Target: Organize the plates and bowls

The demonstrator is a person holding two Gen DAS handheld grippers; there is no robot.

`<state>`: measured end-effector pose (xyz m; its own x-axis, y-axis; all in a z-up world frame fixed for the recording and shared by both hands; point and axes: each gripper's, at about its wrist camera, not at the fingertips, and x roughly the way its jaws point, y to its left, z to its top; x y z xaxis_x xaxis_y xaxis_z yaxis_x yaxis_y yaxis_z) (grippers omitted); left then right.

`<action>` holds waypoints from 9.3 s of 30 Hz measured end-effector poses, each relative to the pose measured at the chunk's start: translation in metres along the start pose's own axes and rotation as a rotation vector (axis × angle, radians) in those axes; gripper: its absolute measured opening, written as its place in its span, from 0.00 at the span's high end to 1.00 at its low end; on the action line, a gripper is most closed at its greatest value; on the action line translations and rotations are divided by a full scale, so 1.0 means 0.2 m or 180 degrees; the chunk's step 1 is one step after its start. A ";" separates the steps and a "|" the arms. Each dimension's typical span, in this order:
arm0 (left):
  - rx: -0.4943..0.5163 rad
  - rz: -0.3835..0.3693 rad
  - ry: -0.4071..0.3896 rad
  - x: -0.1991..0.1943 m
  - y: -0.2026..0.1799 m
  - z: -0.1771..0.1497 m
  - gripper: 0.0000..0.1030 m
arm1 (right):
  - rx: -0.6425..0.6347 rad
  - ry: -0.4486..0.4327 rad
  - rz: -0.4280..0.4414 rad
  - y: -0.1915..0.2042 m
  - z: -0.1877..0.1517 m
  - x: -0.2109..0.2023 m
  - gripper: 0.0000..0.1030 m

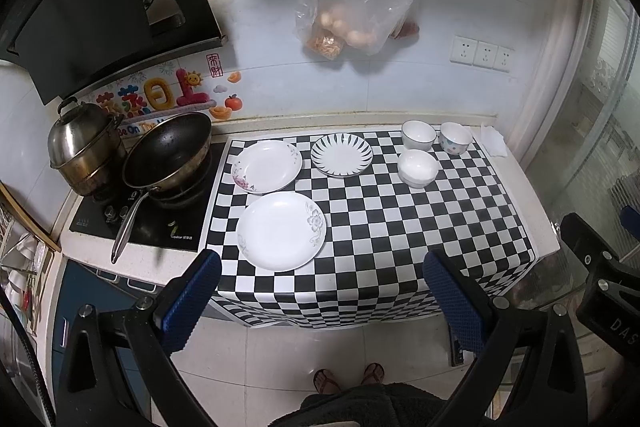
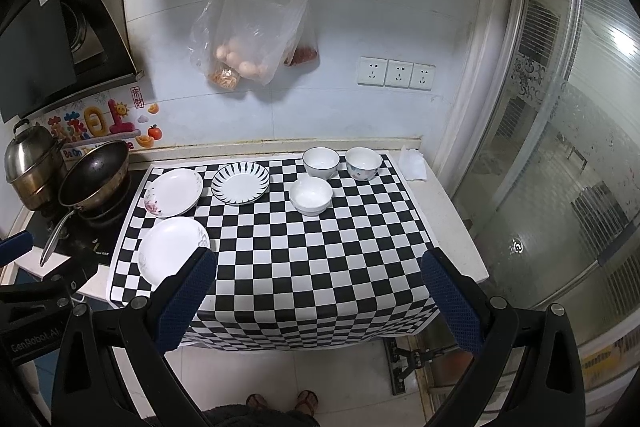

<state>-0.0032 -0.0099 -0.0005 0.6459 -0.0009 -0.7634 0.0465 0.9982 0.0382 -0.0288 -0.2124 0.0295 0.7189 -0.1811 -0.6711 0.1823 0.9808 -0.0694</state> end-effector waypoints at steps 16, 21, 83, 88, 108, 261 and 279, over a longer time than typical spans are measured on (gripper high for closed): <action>0.0002 0.0000 -0.0024 0.00 -0.05 0.02 0.00 | 0.0031 0.0017 0.0010 -0.01 -0.01 0.02 0.00; 0.0003 0.0004 -0.0030 0.00 -0.05 0.02 0.00 | 0.0042 0.0023 0.0017 -0.02 -0.02 0.03 0.00; -0.1252 -0.0137 0.1919 2.12 1.01 -0.20 0.32 | -0.0131 0.2189 0.1718 1.06 -0.30 2.48 0.32; -0.1235 -0.0158 0.2164 2.28 1.02 -0.22 0.53 | -0.0229 0.2527 0.1919 1.17 -0.32 2.68 0.50; -0.1122 -0.0152 0.2092 2.16 0.80 -0.11 0.67 | -0.0486 0.2580 0.2111 1.12 -0.29 2.69 0.84; -0.0489 -0.0973 0.1829 2.06 0.14 0.33 0.83 | 0.0378 0.2145 0.1718 0.12 0.01 2.55 0.86; 0.0041 -0.0781 0.2227 2.20 -0.10 0.07 0.80 | 0.0513 0.2485 0.1505 -0.01 -0.34 2.59 0.86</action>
<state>0.2906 -0.0306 -0.3277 -0.0205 -0.1810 -0.9833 0.1389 0.9734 -0.1821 0.2977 -0.3030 -0.3693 0.0975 0.3927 -0.9145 0.1184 0.9078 0.4024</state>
